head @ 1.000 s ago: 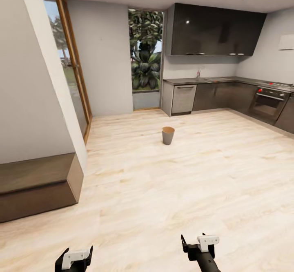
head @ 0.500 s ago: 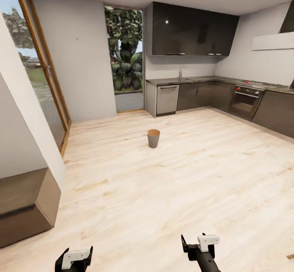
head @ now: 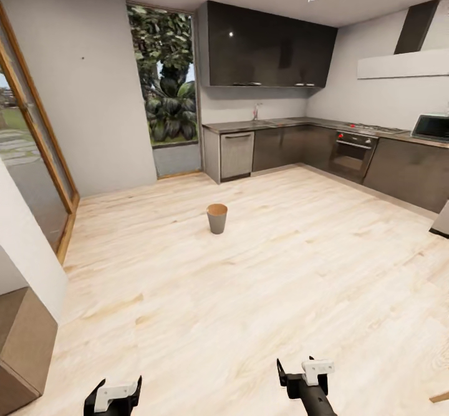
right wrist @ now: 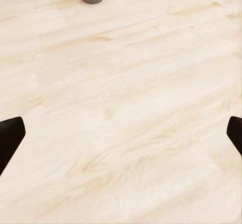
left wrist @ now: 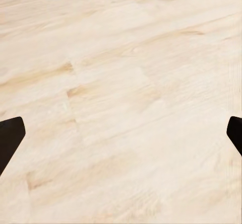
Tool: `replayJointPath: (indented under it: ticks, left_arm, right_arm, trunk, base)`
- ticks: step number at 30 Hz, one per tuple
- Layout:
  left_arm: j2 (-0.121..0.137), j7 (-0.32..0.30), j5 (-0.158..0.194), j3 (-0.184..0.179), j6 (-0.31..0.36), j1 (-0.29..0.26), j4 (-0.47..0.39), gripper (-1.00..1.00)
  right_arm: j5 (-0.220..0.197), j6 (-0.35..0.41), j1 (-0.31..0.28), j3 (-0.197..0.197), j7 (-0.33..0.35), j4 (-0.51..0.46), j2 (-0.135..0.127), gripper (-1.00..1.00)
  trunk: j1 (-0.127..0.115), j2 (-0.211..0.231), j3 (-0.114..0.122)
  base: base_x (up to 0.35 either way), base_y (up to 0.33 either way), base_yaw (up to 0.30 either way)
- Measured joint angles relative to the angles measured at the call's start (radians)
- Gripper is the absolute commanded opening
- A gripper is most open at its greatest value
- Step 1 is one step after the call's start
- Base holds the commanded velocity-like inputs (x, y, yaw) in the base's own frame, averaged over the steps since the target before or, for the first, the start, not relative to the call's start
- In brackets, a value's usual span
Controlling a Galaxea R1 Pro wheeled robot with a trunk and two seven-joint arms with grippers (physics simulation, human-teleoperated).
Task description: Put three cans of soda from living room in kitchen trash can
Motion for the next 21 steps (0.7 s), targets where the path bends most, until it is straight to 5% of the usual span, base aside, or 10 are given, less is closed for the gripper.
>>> replayJointPath:
  ticks: [21]
  left_arm:
    - [0.000,0.000,0.000,0.000,0.000,0.000,0.000,1.00]
  right_arm:
    - [0.000,0.000,0.000,0.001,0.000,0.000,0.002,1.00]
  trunk:
    - [0.000,0.000,0.000]
  base:
    - [0.321,0.000,-0.005]
